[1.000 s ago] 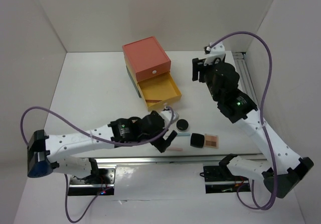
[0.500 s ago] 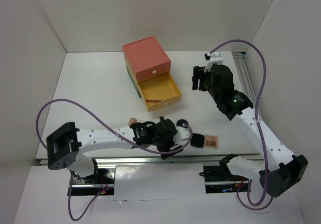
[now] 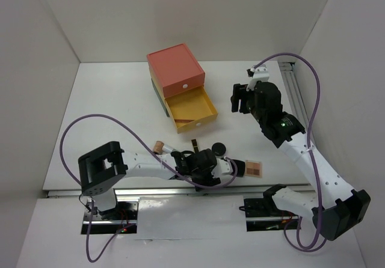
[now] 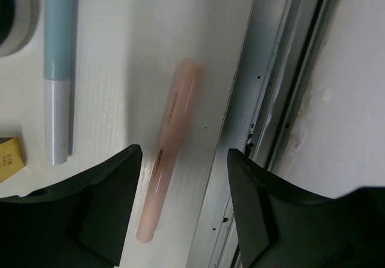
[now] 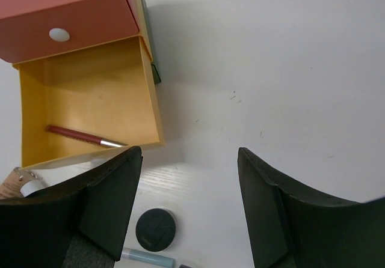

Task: Organize the makeup

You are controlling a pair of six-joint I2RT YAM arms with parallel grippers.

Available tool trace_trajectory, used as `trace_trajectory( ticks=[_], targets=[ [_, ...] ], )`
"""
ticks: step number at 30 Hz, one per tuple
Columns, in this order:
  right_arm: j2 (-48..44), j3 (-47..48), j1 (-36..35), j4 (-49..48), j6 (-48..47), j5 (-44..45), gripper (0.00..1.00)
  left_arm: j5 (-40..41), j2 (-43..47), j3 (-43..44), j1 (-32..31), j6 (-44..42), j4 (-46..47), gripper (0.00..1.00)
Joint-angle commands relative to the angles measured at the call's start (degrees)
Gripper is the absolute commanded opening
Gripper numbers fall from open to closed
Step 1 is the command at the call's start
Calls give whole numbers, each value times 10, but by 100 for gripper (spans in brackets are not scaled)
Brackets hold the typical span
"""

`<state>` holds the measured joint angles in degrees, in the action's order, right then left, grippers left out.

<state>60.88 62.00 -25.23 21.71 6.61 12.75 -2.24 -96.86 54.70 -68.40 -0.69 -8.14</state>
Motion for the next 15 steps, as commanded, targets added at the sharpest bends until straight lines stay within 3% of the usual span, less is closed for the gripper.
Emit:
trace_trajectory(
  ticks=[1,4,6,9,13,15],
  targets=[
    [-15,0,4,-1,7,-4,72,0,-27,8,0,-17,26,70],
    [-20,0,4,-1,7,-4,72,0,-45,13,6,-6,32,58],
    [-20,0,4,-1,7,-4,72,0,-52,13,6,-1,38,40],
    [-26,-6,4,-1,12,-4,73,0,-58,18,6,-1,38,27],
    [-26,-6,4,-1,12,1,75,27,-63,23,6,9,33,2],
    [-26,-6,4,-1,12,1,75,40,-63,23,6,10,33,0]
  ],
)
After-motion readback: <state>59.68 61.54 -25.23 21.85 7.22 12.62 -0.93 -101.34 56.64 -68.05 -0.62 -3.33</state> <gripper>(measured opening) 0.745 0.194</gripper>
